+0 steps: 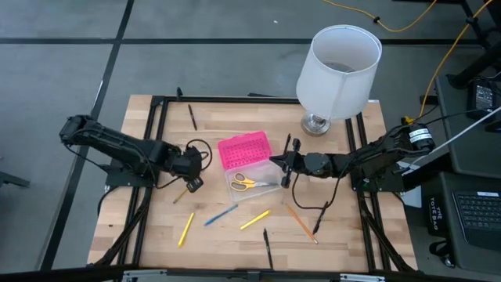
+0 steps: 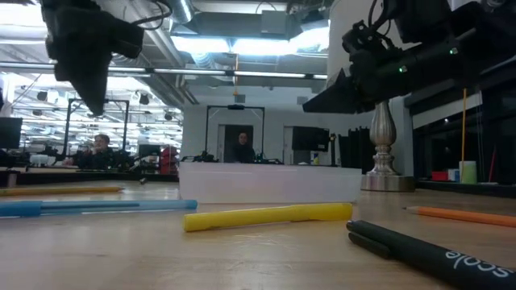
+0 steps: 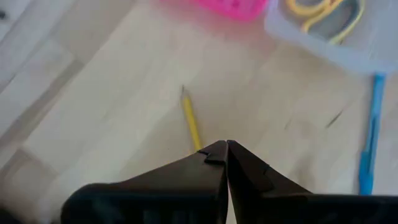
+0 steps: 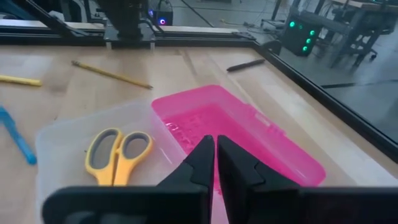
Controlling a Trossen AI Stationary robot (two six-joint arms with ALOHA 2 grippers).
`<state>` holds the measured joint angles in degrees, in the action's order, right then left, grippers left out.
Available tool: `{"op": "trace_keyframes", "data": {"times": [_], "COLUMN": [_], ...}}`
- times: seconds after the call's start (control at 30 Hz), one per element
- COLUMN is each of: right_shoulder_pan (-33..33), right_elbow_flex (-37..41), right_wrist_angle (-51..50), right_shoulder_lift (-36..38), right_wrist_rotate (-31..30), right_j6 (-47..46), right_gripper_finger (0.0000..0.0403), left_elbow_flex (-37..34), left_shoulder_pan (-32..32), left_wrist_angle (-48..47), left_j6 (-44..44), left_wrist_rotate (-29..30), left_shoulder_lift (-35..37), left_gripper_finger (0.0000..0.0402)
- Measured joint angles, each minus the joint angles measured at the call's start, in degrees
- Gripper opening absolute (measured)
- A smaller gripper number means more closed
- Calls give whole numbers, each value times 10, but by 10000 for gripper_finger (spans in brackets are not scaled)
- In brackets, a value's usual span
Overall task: Pick & place school supplies into a supply box
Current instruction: Put the yellow pencil into the pink supply box
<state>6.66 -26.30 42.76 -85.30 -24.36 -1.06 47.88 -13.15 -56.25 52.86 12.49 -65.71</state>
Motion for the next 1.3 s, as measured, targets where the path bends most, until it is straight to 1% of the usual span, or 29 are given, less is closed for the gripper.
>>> {"op": "trace_keyframes", "data": {"times": [0.1, 0.2, 0.37, 0.5, 0.63, 0.8, 0.9, 1.1, 1.3], "right_shoulder_pan": [-5, -8, -8, -8, -8, -8, -8, -8, -8], "right_elbow_flex": [0, 0, 0, 0, 0, 0, 0, 0, 0], "right_wrist_angle": [0, -1, -3, -3, -2, -2, -2, -2, -2], "right_shoulder_lift": [0, 0, 0, 0, 0, 0, 0, 0, 0], "right_wrist_rotate": [0, 0, 19, 20, 20, 20, 20, 20, 21], "right_j6": [0, -2, -2, -2, -2, -2, -2, -2, -2], "right_gripper_finger": [25, 25, 25, 25, 26, 26, 26, 26, 26], "left_elbow_flex": [13, 13, 13, 13, 13, 13, 13, 13, 13], "left_shoulder_pan": [-13, -19, -19, -19, -19, -19, -19, -19, -19], "left_wrist_angle": [-27, -29, -28, -27, -27, -27, -27, -29, -49], "left_j6": [17, 38, 41, 44, 29, 54, 57, 69, 70], "left_wrist_rotate": [-1, -3, -48, -75, -73, -64, -62, -75, -43], "left_shoulder_lift": [-19, -30, -45, -59, -71, -88, -100, -126, -152], "left_gripper_finger": [3, 3, 4, 4, 4, 8, 22, 74, 125]}}
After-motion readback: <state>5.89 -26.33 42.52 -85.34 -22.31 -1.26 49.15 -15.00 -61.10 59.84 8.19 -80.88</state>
